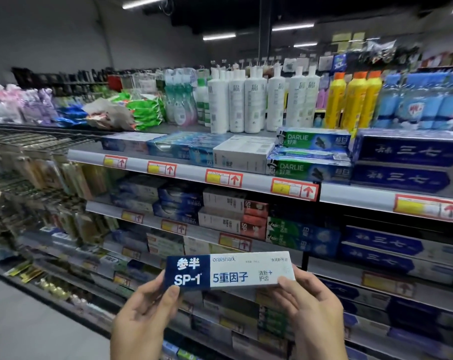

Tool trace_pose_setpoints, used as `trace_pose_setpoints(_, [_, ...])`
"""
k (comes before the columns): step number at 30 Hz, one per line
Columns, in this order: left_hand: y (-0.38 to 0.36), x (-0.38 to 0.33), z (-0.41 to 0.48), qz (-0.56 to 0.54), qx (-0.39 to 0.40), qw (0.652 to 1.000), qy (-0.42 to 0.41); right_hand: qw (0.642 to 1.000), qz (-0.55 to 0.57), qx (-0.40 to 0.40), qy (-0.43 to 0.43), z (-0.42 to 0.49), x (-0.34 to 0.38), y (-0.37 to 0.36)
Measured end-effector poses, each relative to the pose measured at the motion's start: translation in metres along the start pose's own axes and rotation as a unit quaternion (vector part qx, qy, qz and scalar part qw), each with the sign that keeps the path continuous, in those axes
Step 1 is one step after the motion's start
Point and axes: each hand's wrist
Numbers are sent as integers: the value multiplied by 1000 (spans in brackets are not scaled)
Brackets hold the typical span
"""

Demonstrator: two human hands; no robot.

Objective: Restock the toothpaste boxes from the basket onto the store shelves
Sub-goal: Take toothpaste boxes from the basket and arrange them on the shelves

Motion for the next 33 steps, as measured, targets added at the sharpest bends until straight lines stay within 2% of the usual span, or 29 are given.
trace_pose_setpoints(8, [-12, -18, 7, -54, 28, 998, 11, 999, 34, -12, 23, -5, 16, -9])
trace_pose_setpoints(19, [-24, -26, 12, -61, 52, 997, 15, 995, 46, -28, 83, -9, 25, -8])
trace_pose_setpoints(33, [-35, -30, 7, -92, 100, 990, 23, 989, 70, -63, 113, -24, 36, 5])
Point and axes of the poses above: each hand's wrist, its own z-axis towards the middle knuckle, its own y-axis out of the back of the hand, x = y × z, and after that the axes turned 11 degrees about z, right-handed
